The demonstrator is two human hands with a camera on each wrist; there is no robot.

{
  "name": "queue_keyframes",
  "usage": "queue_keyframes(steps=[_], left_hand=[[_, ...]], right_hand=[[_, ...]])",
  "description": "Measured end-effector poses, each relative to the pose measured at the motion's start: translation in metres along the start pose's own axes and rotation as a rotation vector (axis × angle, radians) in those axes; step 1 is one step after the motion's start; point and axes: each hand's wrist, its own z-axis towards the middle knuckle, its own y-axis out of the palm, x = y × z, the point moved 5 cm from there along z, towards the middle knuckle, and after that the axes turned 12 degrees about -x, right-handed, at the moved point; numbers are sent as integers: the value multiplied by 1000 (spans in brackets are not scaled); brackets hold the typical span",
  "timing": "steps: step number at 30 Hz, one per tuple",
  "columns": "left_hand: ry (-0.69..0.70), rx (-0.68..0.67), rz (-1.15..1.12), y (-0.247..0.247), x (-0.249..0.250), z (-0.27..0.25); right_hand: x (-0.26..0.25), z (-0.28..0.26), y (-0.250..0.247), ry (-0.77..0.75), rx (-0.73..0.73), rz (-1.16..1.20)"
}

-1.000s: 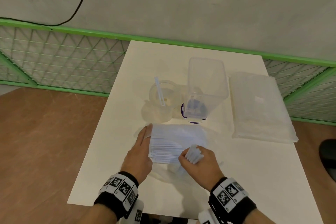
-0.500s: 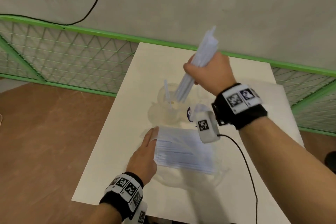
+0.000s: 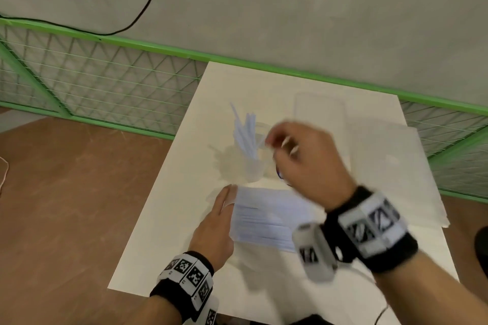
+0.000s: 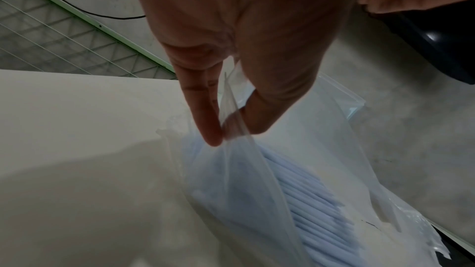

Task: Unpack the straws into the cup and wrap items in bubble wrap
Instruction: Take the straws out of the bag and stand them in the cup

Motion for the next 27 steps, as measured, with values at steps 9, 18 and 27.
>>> queue_keyframes(steps=[9,18,27], left_hand=[[57,-27,19,9,5,1],[39,-35,39,18,-5,-6],[8,-28,49,19,-7,-12]], right_hand=[[81,-123,182,265,-741,-429],[98,-128,199,281,-510,-564],[107,-125,206,279,-503,-673]])
